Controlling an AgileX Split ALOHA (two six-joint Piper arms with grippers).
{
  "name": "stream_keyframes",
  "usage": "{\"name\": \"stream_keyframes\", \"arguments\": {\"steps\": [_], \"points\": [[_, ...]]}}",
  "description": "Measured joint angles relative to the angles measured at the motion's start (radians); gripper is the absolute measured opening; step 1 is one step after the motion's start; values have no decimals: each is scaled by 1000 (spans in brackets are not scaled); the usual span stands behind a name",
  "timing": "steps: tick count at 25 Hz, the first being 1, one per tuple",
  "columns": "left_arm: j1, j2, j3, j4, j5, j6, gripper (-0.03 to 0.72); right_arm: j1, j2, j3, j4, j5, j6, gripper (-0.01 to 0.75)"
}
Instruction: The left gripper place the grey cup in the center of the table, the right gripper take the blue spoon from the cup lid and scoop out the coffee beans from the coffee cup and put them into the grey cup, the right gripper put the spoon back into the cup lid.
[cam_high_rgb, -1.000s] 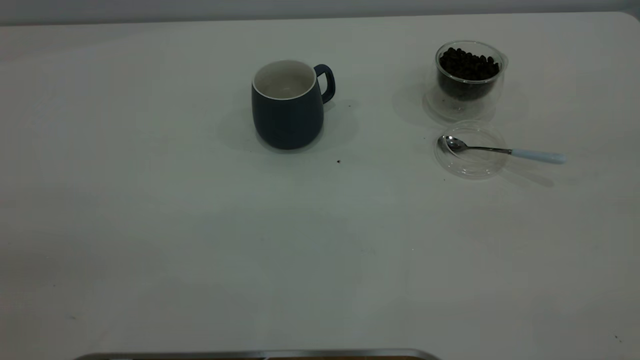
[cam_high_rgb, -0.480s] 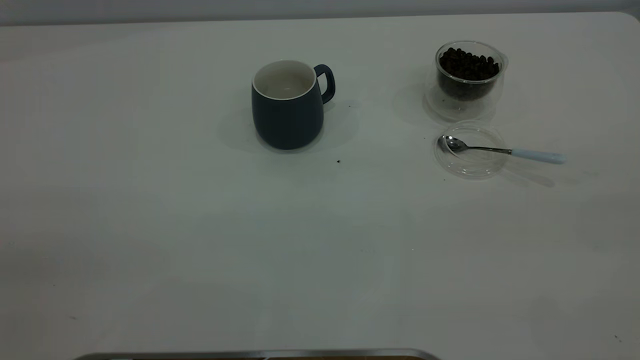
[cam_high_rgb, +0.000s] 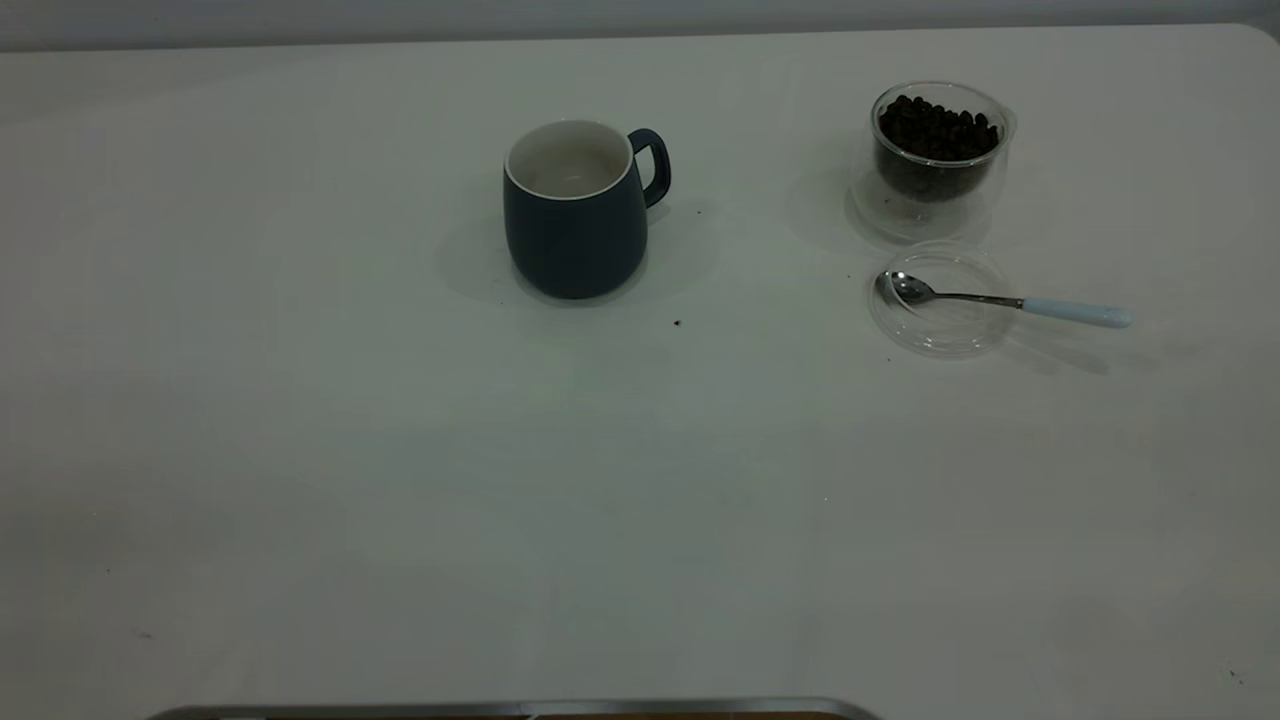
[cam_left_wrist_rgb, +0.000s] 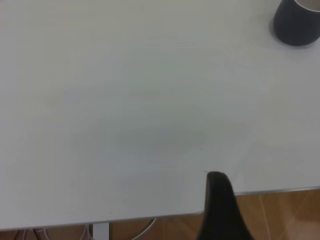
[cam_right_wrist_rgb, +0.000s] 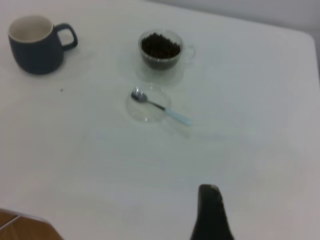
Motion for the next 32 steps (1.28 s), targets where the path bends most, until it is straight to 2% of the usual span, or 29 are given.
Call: {"name": "stream_keyframes", "arguments": {"steps": [18,32], "points": [[0,0,0,0,0,0,548,-13,0,9,-26,5,109,452],[0,0,0,0,0,0,548,-13,0,9,-28,5,117,366]]}}
